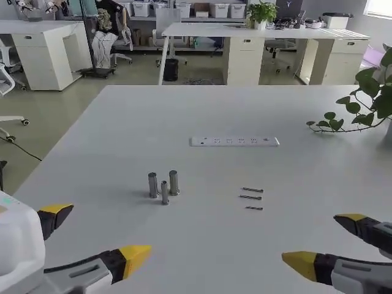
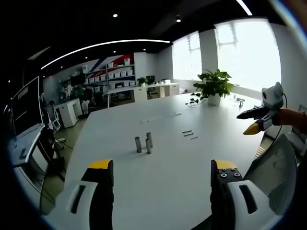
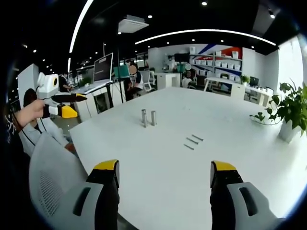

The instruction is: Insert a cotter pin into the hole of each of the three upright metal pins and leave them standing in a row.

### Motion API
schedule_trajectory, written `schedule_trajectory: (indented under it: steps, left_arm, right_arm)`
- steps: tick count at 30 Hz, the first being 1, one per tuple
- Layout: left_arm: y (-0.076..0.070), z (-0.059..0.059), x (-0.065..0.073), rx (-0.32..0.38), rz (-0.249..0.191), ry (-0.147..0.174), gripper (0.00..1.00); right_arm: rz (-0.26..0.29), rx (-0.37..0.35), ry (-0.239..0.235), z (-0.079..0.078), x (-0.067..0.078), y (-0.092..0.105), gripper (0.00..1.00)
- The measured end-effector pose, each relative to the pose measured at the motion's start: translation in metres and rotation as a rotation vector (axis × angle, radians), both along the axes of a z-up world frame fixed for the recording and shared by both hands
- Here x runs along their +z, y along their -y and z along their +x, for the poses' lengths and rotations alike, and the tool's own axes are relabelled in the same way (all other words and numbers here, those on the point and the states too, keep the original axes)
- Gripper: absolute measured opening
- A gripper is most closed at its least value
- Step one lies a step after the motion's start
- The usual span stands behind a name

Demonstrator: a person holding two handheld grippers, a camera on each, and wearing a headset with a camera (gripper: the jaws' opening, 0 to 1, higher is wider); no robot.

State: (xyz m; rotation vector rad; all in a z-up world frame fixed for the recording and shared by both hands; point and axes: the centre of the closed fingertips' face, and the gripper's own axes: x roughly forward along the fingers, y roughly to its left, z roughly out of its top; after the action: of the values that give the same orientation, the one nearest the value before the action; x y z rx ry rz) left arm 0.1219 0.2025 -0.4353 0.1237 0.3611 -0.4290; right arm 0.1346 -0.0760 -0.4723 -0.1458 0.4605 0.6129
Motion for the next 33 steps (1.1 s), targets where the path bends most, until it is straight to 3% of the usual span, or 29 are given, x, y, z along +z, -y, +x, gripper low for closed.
schedule_trajectory:
  steps: [23,29,33]
  left_arm:
    - [0.001,0.005,-0.003,-0.012,0.008,-0.003,0.74]
    - [0.002,0.014,-0.006,-0.018,-0.011,-0.003,0.69]
    - [0.003,0.026,-0.009,-0.036,0.015,0.006,0.64]
  right_arm:
    - [0.018,0.014,0.011,0.001,0.003,-0.005,0.7]
    - [0.023,0.023,0.01,0.003,0.003,-0.007,0.7]
    - [0.037,0.025,0.013,0.003,0.005,-0.01,0.7]
